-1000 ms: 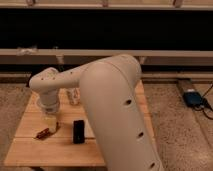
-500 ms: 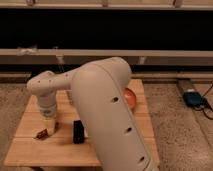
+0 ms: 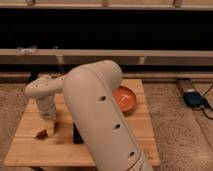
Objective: Drag the pepper across the table
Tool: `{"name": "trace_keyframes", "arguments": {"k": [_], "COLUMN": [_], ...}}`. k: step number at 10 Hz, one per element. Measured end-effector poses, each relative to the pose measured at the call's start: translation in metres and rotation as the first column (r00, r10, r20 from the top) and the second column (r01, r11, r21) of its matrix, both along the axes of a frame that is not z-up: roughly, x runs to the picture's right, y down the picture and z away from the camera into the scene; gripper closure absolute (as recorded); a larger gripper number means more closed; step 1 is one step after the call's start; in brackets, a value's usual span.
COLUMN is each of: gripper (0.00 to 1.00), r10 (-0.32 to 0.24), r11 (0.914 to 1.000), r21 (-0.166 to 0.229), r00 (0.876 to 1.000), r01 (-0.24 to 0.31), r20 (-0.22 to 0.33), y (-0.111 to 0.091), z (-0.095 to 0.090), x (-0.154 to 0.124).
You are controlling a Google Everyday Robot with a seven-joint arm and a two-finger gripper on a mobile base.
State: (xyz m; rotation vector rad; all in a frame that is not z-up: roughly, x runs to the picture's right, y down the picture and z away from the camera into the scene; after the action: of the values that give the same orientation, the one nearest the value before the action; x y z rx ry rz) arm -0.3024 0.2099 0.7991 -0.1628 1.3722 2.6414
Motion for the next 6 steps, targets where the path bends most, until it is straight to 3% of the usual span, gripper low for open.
{"name": "trace_keyframes", "arguments": {"k": [2, 3, 6], "gripper": [0.30, 0.36, 0.64], "r10": [-0.006, -0.010, -0.040], "r11": [0.9998, 0.9996, 0.9979], "r21": [0.019, 0.027, 0.046], "r00": [0.999, 0.999, 0.995], "r01": [0.007, 0.011, 0.044], "r20": [-0.031, -0.043, -0.089], "y": [0.002, 0.003, 0.010], "z": [0.009, 0.012, 0.016], "x": [-0.002, -0.002, -0.004]}}
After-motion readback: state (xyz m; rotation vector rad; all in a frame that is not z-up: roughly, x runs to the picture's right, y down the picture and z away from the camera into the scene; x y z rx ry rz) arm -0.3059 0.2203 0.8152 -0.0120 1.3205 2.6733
